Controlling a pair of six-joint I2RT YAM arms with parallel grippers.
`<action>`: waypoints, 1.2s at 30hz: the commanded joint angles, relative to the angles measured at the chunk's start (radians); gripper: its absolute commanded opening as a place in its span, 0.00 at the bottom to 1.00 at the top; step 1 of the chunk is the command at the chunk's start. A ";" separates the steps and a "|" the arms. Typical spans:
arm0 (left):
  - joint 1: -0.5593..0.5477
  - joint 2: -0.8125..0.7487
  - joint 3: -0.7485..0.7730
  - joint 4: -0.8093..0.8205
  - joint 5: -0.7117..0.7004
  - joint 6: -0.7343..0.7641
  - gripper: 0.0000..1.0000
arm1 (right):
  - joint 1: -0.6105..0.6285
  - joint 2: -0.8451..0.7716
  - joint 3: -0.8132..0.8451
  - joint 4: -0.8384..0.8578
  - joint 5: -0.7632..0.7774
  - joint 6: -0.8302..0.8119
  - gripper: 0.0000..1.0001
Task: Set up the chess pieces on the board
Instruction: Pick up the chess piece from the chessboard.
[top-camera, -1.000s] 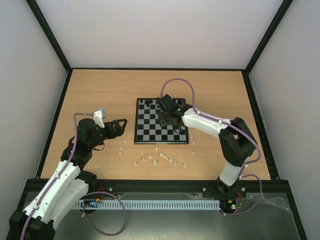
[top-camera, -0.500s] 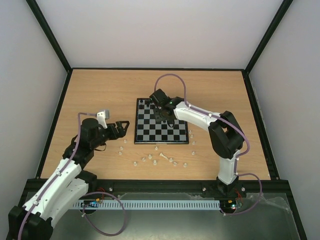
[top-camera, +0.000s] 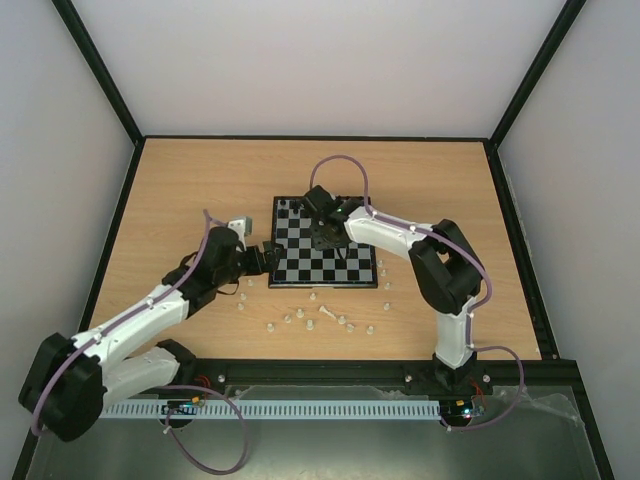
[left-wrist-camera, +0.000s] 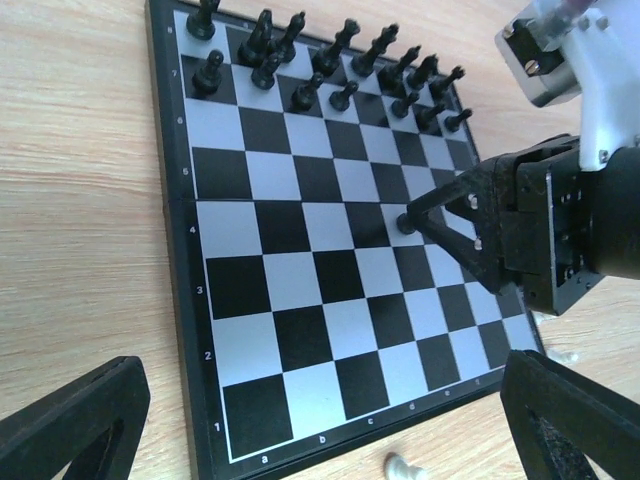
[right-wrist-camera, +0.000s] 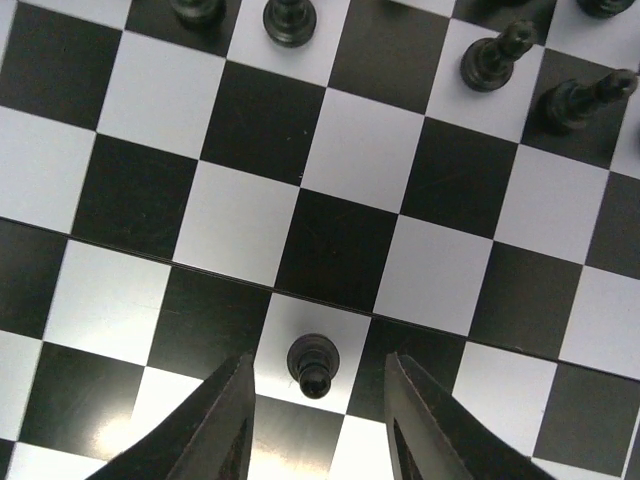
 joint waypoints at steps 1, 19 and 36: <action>-0.028 0.054 0.039 0.041 -0.066 0.022 0.99 | -0.004 0.039 -0.010 -0.032 0.004 -0.005 0.35; -0.054 0.060 0.051 0.023 -0.104 0.048 0.99 | -0.026 0.061 0.000 -0.009 -0.037 -0.004 0.21; -0.054 0.052 0.052 0.017 -0.110 0.058 0.99 | -0.029 0.080 0.036 -0.012 -0.041 -0.007 0.07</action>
